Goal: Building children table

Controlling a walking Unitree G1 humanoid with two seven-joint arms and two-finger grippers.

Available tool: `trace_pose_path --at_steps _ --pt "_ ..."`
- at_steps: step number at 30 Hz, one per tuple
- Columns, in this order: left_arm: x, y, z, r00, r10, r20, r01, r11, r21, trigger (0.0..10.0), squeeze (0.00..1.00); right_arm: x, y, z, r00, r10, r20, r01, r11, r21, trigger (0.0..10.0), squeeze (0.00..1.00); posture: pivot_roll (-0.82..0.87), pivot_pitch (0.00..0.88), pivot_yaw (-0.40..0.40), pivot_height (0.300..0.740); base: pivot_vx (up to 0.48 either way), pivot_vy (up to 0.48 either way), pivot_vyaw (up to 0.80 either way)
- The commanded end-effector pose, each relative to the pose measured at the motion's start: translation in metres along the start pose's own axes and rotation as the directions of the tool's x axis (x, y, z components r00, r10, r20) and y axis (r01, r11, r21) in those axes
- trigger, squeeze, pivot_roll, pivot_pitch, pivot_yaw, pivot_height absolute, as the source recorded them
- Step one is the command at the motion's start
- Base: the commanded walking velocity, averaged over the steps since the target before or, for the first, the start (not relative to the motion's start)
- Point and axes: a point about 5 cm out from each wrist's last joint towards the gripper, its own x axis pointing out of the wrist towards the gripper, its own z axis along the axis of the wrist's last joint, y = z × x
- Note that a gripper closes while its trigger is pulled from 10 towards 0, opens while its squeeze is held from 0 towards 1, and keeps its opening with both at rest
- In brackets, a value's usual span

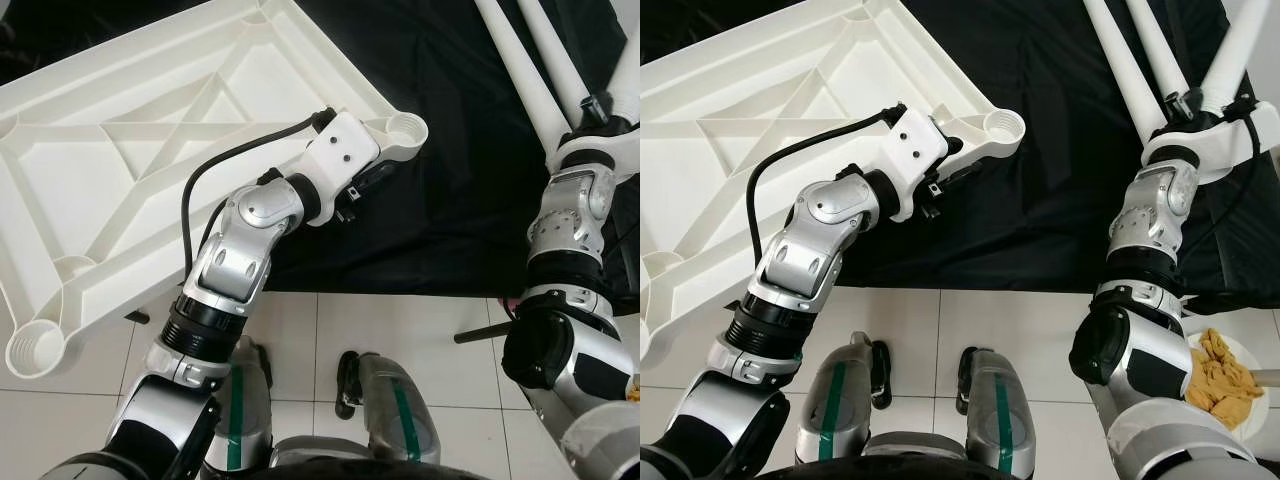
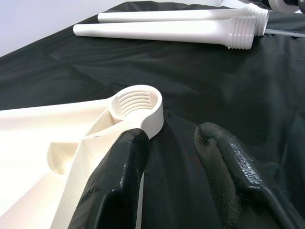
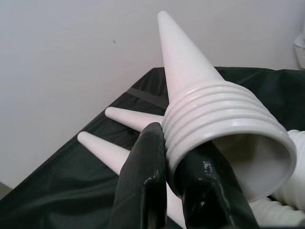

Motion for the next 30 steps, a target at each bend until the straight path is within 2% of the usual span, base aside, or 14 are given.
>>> trace_pose_path --at_steps 1,5,16,18,19,21,25,27,29,30 --pt "-0.001 0.003 -0.001 0.997 0.076 -0.016 -0.076 0.997 0.010 10.0 0.00 0.003 0.005 0.007 1.000 -0.001 0.021 0.001 1.000 -0.003 10.0 0.00 0.03 0.060 0.008 0.740 0.000 0.000 0.00" --pt "-0.001 0.004 -0.001 0.997 0.079 -0.019 -0.078 0.997 0.009 10.0 0.00 0.002 0.009 0.003 1.000 -0.024 -0.011 0.024 1.000 -0.020 10.0 0.00 0.03 0.069 0.008 0.740 0.000 0.000 0.00" --pt "-0.002 0.005 -0.001 0.996 0.087 -0.023 -0.087 0.996 0.006 10.0 0.00 0.001 0.008 -0.001 0.992 -0.115 -0.045 0.115 0.993 0.011 10.0 0.00 0.03 0.077 0.009 0.740 0.000 0.000 0.00" --pt "-0.002 0.006 0.000 0.996 0.090 -0.023 -0.090 0.996 0.007 10.0 0.00 -0.001 0.013 -0.009 0.985 -0.121 -0.121 0.124 0.992 0.013 10.0 0.00 0.03 0.078 0.009 0.740 0.000 0.000 0.00" --pt "-0.002 0.006 0.000 0.996 0.090 -0.023 -0.090 0.996 0.007 10.0 0.00 -0.001 0.013 -0.009 0.985 -0.121 -0.121 0.124 0.992 0.013 10.0 0.00 0.03 0.078 0.009 0.740 0.000 0.000 0.00" --pt "-0.002 0.007 0.000 0.995 0.093 -0.022 -0.093 0.996 0.007 10.0 0.00 -0.007 0.023 -0.023 0.971 -0.096 -0.221 0.101 0.995 0.010 10.0 0.00 0.03 0.080 0.010 0.740 0.000 0.000 0.00" --pt "-0.002 0.007 0.000 0.995 0.095 -0.022 -0.094 0.996 0.007 10.0 0.00 -0.010 0.028 -0.027 0.966 -0.075 -0.249 0.079 0.997 0.003 10.0 0.00 0.03 0.081 0.010 0.740 0.000 0.000 0.00" --pt "-0.001 0.008 0.001 0.995 0.098 -0.022 -0.098 0.995 0.006 10.0 0.00 -0.021 0.046 -0.037 0.953 0.020 -0.301 -0.023 1.000 -0.006 10.0 0.00 0.04 0.081 0.010 0.740 0.000 0.000 0.00" --pt "-0.001 0.008 0.001 0.995 0.098 -0.022 -0.098 0.995 0.006 10.0 0.00 -0.021 0.046 -0.037 0.953 0.020 -0.301 -0.023 1.000 -0.006 10.0 0.00 0.04 0.081 0.010 0.740 0.000 0.000 0.00" --pt "-0.001 0.008 0.001 0.995 0.100 -0.021 -0.100 0.995 0.005 10.0 0.00 -0.027 0.056 -0.042 0.939 0.078 -0.335 -0.084 0.996 -0.004 10.0 0.00 0.04 0.081 0.010 0.740 0.000 0.000 0.00"
